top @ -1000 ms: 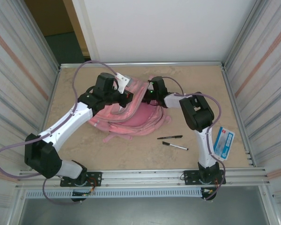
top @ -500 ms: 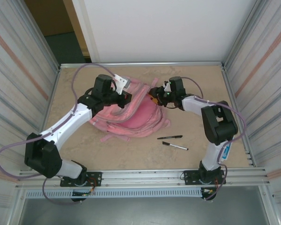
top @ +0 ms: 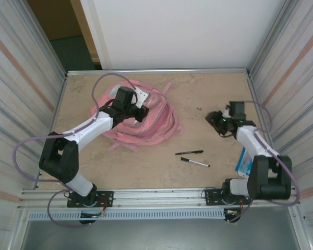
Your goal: Pack the student bag
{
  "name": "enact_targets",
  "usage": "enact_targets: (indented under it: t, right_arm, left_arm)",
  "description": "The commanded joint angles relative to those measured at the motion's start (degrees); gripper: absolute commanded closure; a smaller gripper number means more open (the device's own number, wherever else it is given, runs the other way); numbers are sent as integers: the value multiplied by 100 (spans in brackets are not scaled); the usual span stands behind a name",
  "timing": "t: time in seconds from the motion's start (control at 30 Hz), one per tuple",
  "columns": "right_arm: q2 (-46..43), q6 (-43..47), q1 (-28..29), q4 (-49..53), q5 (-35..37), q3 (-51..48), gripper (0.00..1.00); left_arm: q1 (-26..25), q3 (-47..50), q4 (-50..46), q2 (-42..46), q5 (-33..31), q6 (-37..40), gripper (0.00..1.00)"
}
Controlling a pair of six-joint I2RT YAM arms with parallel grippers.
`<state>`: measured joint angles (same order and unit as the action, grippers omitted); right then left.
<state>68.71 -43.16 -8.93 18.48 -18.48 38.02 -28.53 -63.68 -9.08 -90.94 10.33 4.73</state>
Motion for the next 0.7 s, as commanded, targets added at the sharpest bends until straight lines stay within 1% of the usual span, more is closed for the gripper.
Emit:
enact_targets:
  t: [0.0, 0.03, 0.07, 0.1, 0.13, 0.2, 0.23, 0.3, 0.37, 0.43, 0.53, 0.6, 0.67]
  right_arm:
    - [-716, 320, -653, 997, 697, -458, 49]
    - [-911, 335, -910, 1164, 867, -576, 43]
    - [-1082, 340, -1159, 1265, 968, -721, 39]
    - [-1162, 328, -1353, 1299, 1014, -816, 36]
    - [-1316, 277, -1531, 1352, 1091, -906, 33]
    - [-1411, 344, -1839, 1489, 1206, -924, 27]
    - [-1426, 365, -1957, 1601, 1325, -896, 22]
    - [-1422, 213, -2108, 1667, 1704, -914, 21]
    - [-1376, 48, -2230, 1454, 1901, -1062, 20]
    - [-1233, -154, -2414, 1187, 1636, -1204, 20]
    - [-884, -236, -2463, 803, 1106, -1387, 22]
    - [-691, -100, -2440, 372, 666, -1507, 23]
    - [-473, -3, -2357, 200, 529, -1528, 24]
  left_arm:
    - [77, 181, 108, 23, -505, 227, 95]
    - [77, 189, 44, 62, -455, 119, 82]
    - [76, 186, -35, 115, -381, -3, 66]
    - [68, 193, -88, 182, -299, -95, 56]
    - [56, 228, -104, 281, -180, -206, 52]
    - [-8, 319, -83, 506, 24, -433, 48]
    - [-69, 381, -68, 648, 107, -526, 44]
    - [-256, 507, -64, 934, 106, -664, 40]
    - [-506, 682, -44, 1235, -80, -759, 38]
    - [-905, 902, 60, 1555, -585, -873, 38]
    - [-1477, 1178, 120, 1955, -1201, -1045, 37]
    - [-1773, 1333, 101, 2168, -1477, -1226, 36]
    - [-1950, 1529, 216, 2330, -1643, -1503, 36]
